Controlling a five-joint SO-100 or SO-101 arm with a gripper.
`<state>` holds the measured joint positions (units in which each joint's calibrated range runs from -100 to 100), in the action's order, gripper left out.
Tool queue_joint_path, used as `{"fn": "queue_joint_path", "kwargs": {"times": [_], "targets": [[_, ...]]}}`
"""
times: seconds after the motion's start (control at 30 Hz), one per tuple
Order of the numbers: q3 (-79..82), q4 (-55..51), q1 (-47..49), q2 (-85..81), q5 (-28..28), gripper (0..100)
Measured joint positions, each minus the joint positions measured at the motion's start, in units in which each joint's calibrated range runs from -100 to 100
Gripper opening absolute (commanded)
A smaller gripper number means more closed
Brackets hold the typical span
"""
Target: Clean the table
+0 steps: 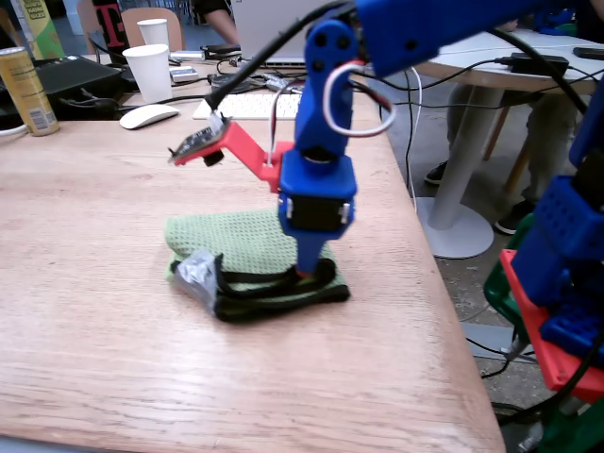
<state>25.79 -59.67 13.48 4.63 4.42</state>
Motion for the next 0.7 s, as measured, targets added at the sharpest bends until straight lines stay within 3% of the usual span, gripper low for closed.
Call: {"fn": "queue_joint_path", "kwargs": {"times": [0.27, 0.47, 0.7], "targets": [[27.41, 3.31, 1.88, -22.83, 0.39, 1], [38.23, 3.31, -0.47, -34.5, 0.63, 1], [39.13, 4.06, -37.48, -35.71, 8.69, 1]]}}
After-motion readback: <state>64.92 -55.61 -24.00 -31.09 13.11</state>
